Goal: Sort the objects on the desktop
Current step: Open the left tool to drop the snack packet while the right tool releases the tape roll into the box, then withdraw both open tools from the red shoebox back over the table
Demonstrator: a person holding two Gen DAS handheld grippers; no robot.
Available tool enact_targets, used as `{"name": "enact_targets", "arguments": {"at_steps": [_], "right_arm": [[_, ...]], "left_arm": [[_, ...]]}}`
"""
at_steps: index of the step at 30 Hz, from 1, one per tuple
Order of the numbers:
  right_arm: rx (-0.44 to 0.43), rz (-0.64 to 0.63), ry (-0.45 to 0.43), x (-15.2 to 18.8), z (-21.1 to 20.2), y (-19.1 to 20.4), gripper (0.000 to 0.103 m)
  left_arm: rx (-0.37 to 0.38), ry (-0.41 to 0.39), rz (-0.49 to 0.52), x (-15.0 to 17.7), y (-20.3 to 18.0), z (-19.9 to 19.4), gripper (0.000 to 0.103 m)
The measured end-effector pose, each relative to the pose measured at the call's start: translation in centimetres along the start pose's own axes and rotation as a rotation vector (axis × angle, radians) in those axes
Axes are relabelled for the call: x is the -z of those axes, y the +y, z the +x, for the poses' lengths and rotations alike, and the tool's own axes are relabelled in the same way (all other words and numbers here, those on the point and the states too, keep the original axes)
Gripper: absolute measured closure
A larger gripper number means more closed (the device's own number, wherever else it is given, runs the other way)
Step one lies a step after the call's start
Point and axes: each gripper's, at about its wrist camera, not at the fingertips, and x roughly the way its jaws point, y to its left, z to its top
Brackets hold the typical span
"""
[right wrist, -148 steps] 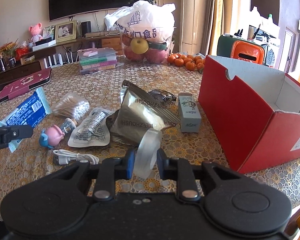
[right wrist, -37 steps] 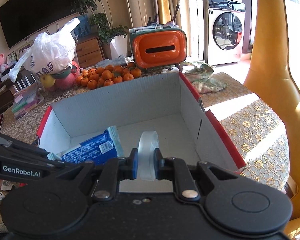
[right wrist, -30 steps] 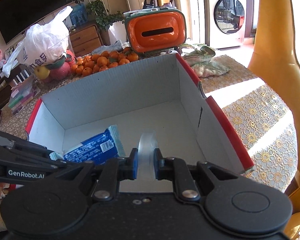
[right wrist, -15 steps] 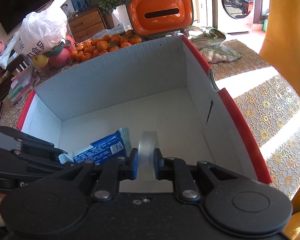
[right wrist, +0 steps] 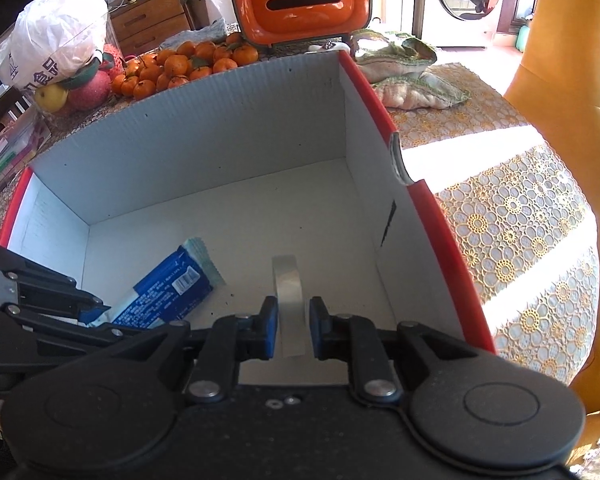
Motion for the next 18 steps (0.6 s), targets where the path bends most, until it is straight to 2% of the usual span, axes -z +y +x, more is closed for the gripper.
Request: {"name": "enact_targets", "arguments": {"at_steps": [3, 6, 7, 8, 9, 10, 18], "right_arm": [[0.009, 0.002, -0.006, 0.1, -0.1, -0.1, 0.078], [0.019, -0.005, -0.008, 0.2, -0.2, -0.1, 0.075], [0.018, -0.006, -0.009, 0.3, -0.3, -0.1, 0.074], [0.017, -0.006, -0.010, 0.3, -0.3, -0.1, 0.073], [0.018, -0.008, -0.011, 0.4, -0.4, 0.0, 0.072], [0.020, -0.011, -0.015, 0.4, -0.5, 0.1, 0.071], [0.030, -0.023, -0.040, 0.4, -2.3, 0.6, 0.062]], "left_arm": [[-0.032, 0.039, -0.028, 0.0, 0.2, 0.5, 0.090], [-0.052, 0.016, -0.029, 0.2, 0.3, 0.3, 0.083], [-0.060, 0.008, -0.030, 0.2, 0.3, 0.1, 0.072], [-0.064, 0.002, -0.027, 0.3, 0.3, -0.1, 0.052], [-0.065, -0.005, -0.026, 0.4, 0.3, -0.3, 0.042], [-0.056, -0.017, -0.023, 0.8, 0.2, -0.8, 0.037], [-0.056, -0.075, -0.020, 1.7, -0.4, -3.3, 0.037]]}}
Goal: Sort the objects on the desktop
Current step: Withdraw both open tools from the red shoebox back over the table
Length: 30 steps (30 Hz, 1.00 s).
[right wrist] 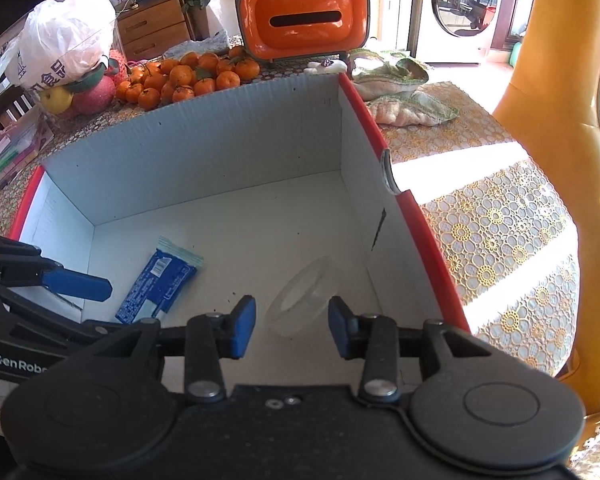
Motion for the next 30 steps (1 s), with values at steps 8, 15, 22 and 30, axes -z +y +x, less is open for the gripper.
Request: {"name": "enact_targets", "arguments": {"at_steps": [8, 15, 22, 30], "right_arm": [[-0.002, -0.015, -0.037, 0.4, -2.9, 0.8, 0.062], [-0.012, -0.041, -0.060, 1.0, -5.5, 1.9, 0.061], [-0.030, -0.055, -0.080, 1.9, -7.6, 2.9, 0.061], [-0.051, -0.066, -0.103, 2.8, -9.2, 4.4, 0.052]], "left_arm": [[0.005, -0.049, 0.015, 0.9, -0.7, -3.1, 0.037], [0.018, -0.092, 0.016, 2.6, -1.1, -6.1, 0.037], [0.018, -0.128, 0.039, 4.6, -1.5, -8.9, 0.037], [0.010, -0.162, 0.043, 6.9, -0.9, -11.3, 0.037]]}}
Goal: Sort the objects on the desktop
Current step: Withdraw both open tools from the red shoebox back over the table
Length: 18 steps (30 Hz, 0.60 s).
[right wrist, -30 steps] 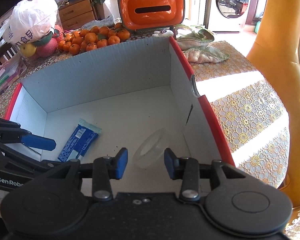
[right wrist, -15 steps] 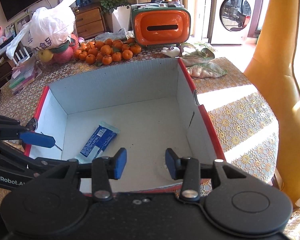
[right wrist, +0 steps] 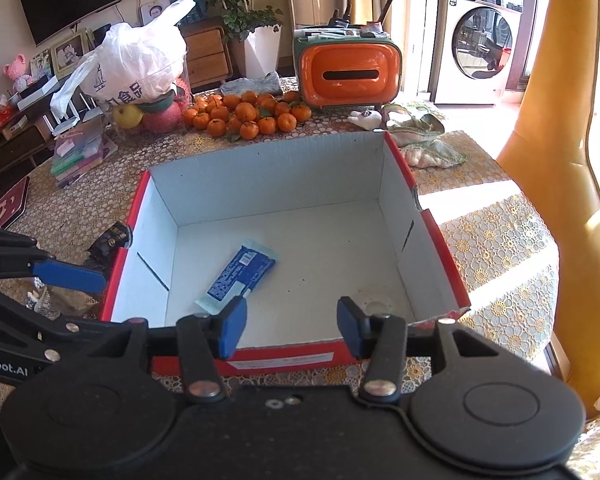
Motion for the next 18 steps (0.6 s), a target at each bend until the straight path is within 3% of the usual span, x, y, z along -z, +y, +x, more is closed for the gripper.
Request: {"name": "enact_targets", "arguments": {"at_steps": [4, 8, 18], "right_arm": [[0.006, -0.014, -0.018, 0.4, -0.9, 1.1, 0.039], [0.008, -0.027, -0.024, 0.9, -1.6, 2.0, 0.034], [0.001, -0.059, -0.041, 2.2, -3.2, 5.0, 0.032]], "left_arm": [[0.004, -0.019, -0.004, 0.7, 0.2, -1.2, 0.037], [0.006, -0.038, -0.004, 1.7, 0.2, -2.4, 0.036], [-0.004, -0.096, -0.010, 4.6, 1.1, -5.7, 0.034]]}}
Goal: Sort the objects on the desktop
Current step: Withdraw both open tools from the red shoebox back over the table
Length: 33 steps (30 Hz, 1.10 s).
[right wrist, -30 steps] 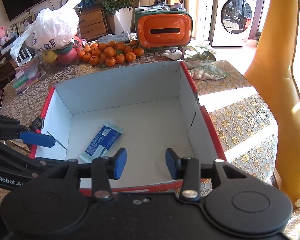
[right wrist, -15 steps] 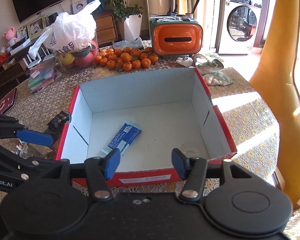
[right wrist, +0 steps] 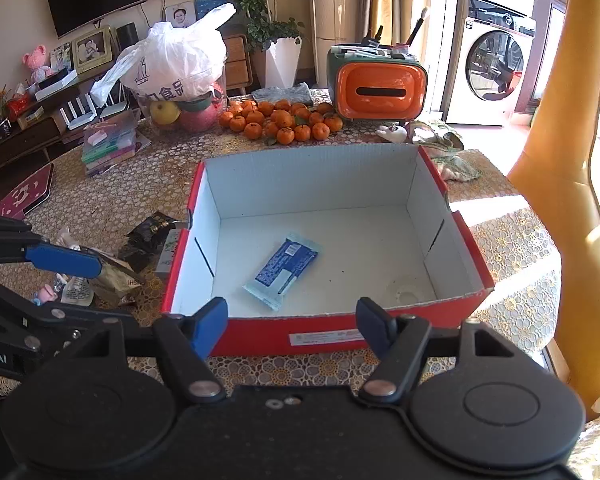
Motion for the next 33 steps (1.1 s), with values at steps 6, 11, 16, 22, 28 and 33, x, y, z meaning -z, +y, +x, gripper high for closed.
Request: {"name": "enact_targets", "arguments": {"at_steps": [6, 11, 16, 22, 28, 33], "right_arm": [[-0.013, -0.033, -0.009, 0.6, -0.7, 2.4, 0.032], [-0.030, -0.064, -0.017, 1.0, -1.1, 4.6, 0.032], [-0.062, -0.090, -0.028, 1.8, -1.3, 7.0, 0.031], [-0.098, -0.145, -0.027, 2.2, -0.9, 10.2, 0.031], [-0.130, -0.178, -0.013, 2.7, 0.1, 12.8, 0.031], [-0.139, -0.204, -0.003, 2.8, 1.0, 14.6, 0.030]], "left_arm": [[-0.006, -0.035, -0.008, 1.5, 1.1, -2.0, 0.031], [-0.005, -0.059, -0.024, 2.8, 2.3, -3.6, 0.030], [-0.025, -0.070, -0.043, 4.5, 3.8, -5.1, 0.030], [-0.068, -0.095, -0.096, 6.8, 6.6, -6.7, 0.023], [-0.103, -0.123, -0.159, 9.1, 9.2, -7.7, 0.019], [-0.130, -0.132, -0.199, 11.1, 11.0, -7.9, 0.017]]}}
